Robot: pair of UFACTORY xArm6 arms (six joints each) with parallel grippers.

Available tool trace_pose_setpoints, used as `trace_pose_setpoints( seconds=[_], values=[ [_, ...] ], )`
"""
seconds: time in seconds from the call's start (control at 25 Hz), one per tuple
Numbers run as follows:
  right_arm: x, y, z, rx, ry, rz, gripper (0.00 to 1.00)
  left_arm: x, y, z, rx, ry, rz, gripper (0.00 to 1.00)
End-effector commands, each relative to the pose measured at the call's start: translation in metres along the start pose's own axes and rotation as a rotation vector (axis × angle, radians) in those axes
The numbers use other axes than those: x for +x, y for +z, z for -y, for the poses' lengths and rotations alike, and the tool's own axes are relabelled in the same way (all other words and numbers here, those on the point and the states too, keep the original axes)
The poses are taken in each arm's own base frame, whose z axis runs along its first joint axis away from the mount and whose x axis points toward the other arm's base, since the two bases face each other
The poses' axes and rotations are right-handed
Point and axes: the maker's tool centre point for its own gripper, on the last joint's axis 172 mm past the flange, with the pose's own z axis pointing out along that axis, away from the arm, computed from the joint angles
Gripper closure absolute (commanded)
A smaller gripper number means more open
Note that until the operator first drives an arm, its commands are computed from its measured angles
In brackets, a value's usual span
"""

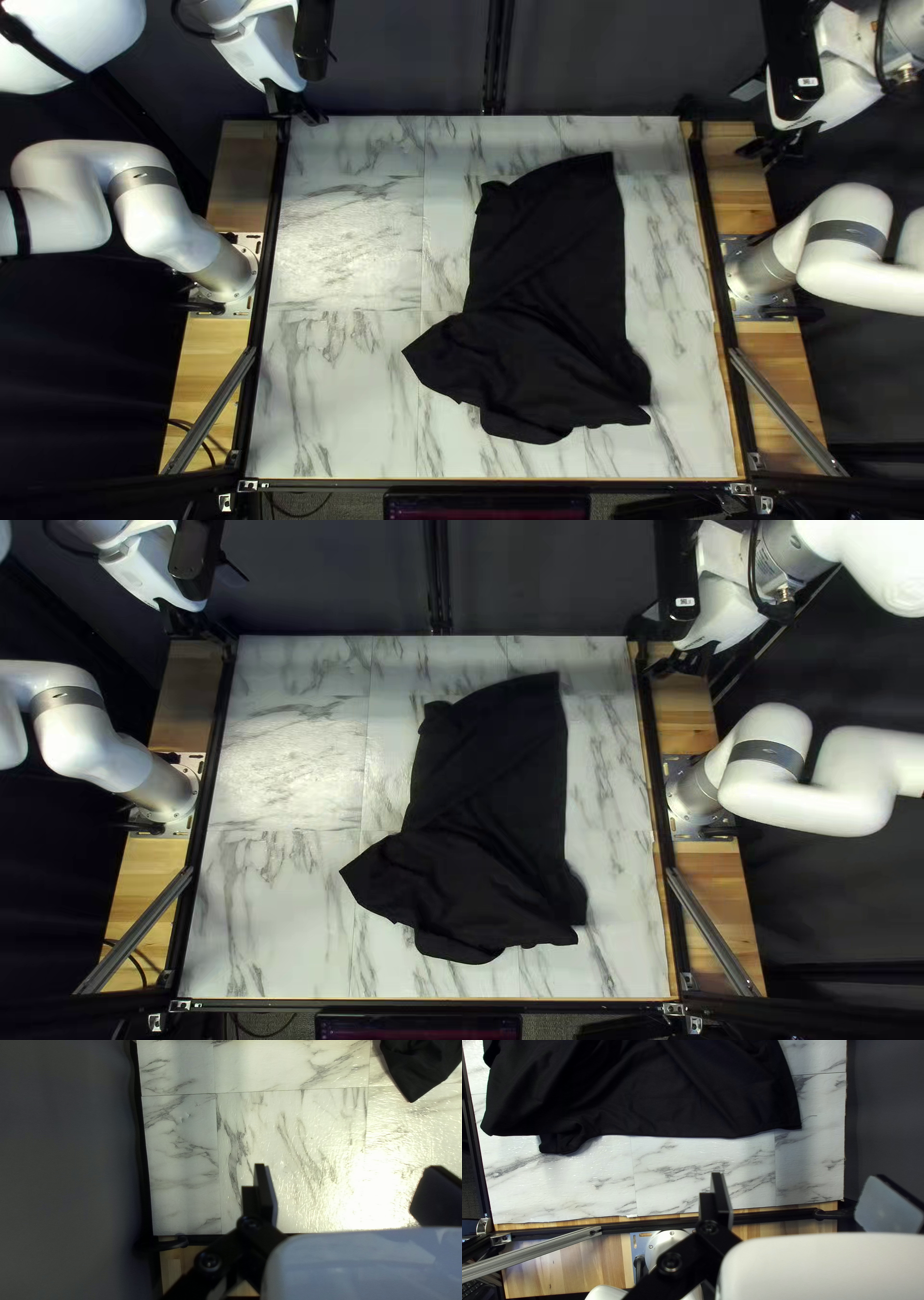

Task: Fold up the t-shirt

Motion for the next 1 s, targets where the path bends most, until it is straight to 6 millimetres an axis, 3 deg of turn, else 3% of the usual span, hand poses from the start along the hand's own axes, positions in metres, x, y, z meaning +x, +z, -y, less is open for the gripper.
trace_pose_setpoints(
  seconds=[0.04,0.16,0.24,0.36,0.84,1.0],
  values=[
    [0.000,0.000,0.000,0.000,0.000,0.000,0.00,0.086,0.100,0.019,-0.032,0.031,-0.025,0.00],
    [0.000,0.000,0.000,0.000,0.000,0.000,0.00,0.093,0.161,0.020,-0.032,0.009,-0.004,0.00],
    [0.000,0.000,0.000,0.000,0.000,0.000,0.00,0.082,0.198,0.021,-0.019,-0.018,0.011,0.00],
    [0.000,0.000,0.000,0.000,0.000,0.000,0.00,0.060,0.239,0.021,0.013,-0.058,0.046,0.00],
    [0.000,0.000,0.000,0.000,0.000,0.000,0.00,0.052,0.247,0.021,0.021,-0.065,0.076,0.00],
    [0.000,0.000,0.000,0.000,0.000,0.000,0.00,0.019,0.255,0.024,0.102,-0.098,0.151,0.00]
  ],
)
